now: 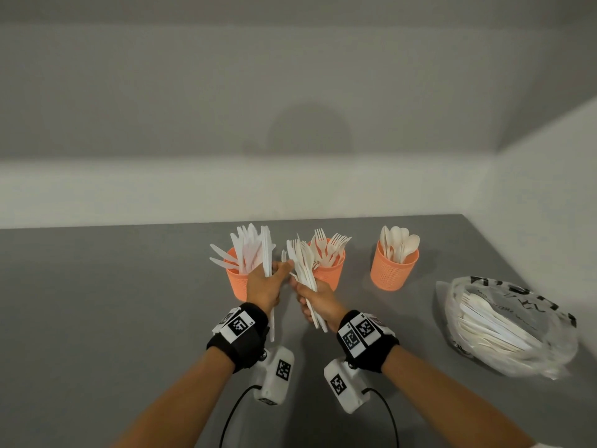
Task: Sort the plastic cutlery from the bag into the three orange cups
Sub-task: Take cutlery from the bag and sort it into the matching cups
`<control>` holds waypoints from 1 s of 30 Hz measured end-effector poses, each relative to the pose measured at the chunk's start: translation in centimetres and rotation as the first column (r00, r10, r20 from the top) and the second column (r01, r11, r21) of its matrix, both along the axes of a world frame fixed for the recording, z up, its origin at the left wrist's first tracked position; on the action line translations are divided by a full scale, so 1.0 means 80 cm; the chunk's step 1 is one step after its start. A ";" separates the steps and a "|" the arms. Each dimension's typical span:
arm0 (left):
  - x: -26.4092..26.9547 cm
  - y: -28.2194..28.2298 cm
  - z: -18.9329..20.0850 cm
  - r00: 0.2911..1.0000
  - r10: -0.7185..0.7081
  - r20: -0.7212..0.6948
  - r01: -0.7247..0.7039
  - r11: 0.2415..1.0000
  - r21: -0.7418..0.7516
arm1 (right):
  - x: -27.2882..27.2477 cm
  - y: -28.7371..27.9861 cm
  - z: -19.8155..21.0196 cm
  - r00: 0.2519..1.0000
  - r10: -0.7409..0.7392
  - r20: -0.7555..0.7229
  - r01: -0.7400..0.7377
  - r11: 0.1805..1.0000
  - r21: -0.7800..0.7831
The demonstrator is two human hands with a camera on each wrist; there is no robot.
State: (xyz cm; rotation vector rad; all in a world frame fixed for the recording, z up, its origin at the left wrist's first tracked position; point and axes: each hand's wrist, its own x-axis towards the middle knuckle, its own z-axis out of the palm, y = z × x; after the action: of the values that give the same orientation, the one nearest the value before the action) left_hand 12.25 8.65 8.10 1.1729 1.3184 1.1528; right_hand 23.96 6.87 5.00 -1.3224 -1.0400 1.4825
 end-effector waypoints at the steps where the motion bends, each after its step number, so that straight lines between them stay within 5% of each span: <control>1: 0.002 0.000 0.000 1.000 0.011 -0.003 -0.011 1.000 0.004 | -0.001 -0.001 0.000 1.000 0.011 0.021 -0.011 1.000 0.017; 11: 0.006 0.006 -0.004 0.996 0.007 -0.093 -0.014 0.996 -0.084 | 0.000 -0.005 -0.002 0.995 0.065 0.075 -0.070 0.995 0.070; 17: 0.014 0.004 -0.009 0.997 0.074 -0.036 -0.076 0.995 -0.072 | 0.000 -0.004 -0.001 0.999 -0.032 -0.025 0.032 0.999 0.020; 30: 0.015 -0.001 -0.019 0.992 0.129 0.003 -0.127 0.984 -0.121 | 0.002 0.003 -0.011 0.980 -0.166 0.106 0.152 0.980 0.129</control>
State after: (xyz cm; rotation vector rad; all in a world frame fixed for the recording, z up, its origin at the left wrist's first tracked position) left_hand 13.49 8.54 6.54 1.0053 1.4522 1.1517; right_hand 24.10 7.11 4.11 -1.3851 -1.0541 1.2177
